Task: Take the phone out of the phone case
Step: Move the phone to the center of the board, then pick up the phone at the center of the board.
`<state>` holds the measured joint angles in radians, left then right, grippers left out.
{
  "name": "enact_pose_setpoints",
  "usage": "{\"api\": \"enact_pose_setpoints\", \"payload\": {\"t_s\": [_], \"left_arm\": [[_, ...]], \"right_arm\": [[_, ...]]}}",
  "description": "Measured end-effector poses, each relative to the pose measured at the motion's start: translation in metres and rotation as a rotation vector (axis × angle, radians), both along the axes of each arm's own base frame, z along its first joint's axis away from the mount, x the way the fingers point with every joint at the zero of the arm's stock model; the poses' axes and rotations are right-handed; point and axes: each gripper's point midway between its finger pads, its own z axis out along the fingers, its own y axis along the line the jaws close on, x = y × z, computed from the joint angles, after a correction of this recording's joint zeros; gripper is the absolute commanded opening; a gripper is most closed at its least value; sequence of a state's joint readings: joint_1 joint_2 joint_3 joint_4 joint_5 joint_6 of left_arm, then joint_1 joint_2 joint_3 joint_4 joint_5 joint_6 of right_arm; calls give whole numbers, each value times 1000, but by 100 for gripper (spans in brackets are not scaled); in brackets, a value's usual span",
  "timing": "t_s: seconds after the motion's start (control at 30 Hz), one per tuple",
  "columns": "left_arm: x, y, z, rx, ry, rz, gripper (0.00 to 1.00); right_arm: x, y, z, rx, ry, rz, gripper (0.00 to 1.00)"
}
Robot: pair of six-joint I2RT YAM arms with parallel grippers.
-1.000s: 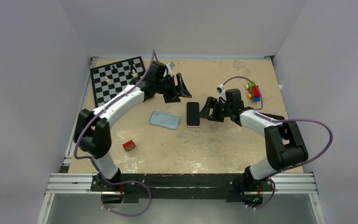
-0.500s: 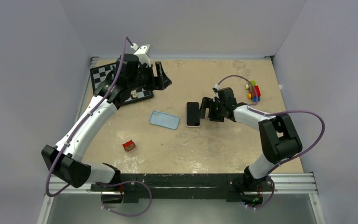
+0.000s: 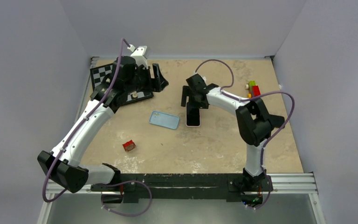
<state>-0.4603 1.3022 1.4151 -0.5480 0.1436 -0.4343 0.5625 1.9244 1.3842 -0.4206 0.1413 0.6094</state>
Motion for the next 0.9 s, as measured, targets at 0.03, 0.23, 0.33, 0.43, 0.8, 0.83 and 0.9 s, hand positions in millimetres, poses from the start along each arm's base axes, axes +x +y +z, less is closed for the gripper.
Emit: {"api": "enact_pose_setpoints", "payload": {"t_s": [0.03,0.23,0.33,0.43,0.8,0.83,0.9], "left_arm": [[-1,0,1,-2,-2,-1,75],[-3,-1,2,-14,-3,-13,74],[-4,-1,3,-25,1,-17,73],[-6,-1,4,-34,5,-19,73],[-9,-4,4,-49,9,-33,73],[-9,-4,4,-49,9,-33,73],[-9,-4,4,-50,9,-34,72]], "right_arm": [[-1,3,-3,-24,9,0,92],[-20,1,-23,-167,66,-12,92],[-26,-1,-22,-226,69,-21,93],[-27,-1,-23,-279,66,-31,93],[-34,3,-35,-283,98,-22,90],[-34,3,-36,-268,106,-24,89],[-33,4,-38,-243,121,-29,87]]}}
